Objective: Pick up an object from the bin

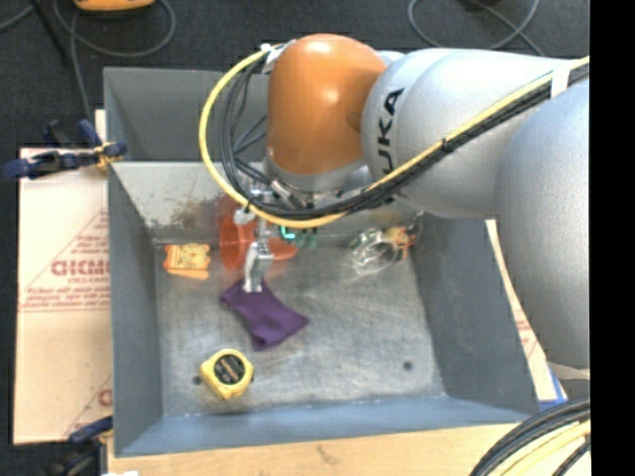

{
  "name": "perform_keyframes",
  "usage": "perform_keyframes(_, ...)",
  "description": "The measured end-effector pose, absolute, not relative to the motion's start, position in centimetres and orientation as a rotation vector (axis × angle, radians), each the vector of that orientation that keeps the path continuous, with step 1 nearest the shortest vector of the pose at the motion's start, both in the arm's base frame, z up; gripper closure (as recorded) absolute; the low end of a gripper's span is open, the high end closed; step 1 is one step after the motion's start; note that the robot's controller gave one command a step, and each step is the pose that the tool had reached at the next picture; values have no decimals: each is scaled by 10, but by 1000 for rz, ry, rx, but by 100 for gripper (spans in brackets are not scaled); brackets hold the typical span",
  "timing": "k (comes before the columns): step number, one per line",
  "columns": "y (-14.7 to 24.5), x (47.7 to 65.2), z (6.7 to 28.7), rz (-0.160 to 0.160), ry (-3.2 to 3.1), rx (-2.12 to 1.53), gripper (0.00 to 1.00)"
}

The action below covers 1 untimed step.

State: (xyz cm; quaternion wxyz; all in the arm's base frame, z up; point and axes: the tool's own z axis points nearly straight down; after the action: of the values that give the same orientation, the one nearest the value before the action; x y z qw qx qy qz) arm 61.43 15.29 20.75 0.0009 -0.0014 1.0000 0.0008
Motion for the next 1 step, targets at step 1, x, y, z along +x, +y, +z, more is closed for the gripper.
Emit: perform_keyframes(1, 152, 614, 208, 3, 3140, -1, 0)
